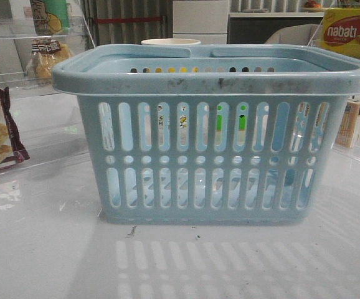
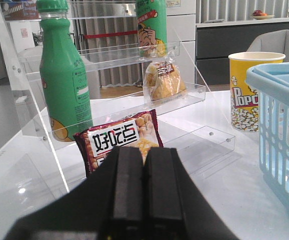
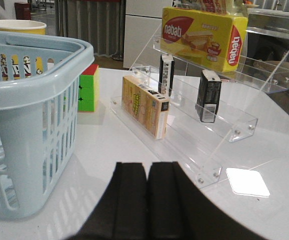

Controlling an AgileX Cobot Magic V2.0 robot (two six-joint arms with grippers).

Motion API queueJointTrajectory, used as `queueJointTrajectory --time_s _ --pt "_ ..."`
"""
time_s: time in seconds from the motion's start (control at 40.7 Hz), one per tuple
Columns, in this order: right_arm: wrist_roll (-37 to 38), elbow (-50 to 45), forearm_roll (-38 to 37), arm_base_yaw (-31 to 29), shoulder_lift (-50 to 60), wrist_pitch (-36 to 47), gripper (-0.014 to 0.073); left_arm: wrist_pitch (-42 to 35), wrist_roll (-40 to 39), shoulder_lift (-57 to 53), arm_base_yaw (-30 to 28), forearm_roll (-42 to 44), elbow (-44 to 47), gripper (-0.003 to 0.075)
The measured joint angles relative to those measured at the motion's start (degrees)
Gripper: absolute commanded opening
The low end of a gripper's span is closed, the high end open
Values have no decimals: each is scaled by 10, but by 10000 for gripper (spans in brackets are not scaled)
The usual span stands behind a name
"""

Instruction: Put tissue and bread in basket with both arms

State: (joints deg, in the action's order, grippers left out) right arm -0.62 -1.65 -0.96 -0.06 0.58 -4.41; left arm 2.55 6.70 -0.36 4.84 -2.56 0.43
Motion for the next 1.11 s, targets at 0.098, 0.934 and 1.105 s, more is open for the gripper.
queueJointTrajectory --time_s 0.098,0.934,1.105 --pt "0 0 0 0 0 0 56 0 0 0 0 0 0 91" --pt "0 0 0 0 0 8 56 -25 0 0 0 0 0 91" --pt "0 0 3 0 0 59 56 -34 0 0 0 0 -24 91"
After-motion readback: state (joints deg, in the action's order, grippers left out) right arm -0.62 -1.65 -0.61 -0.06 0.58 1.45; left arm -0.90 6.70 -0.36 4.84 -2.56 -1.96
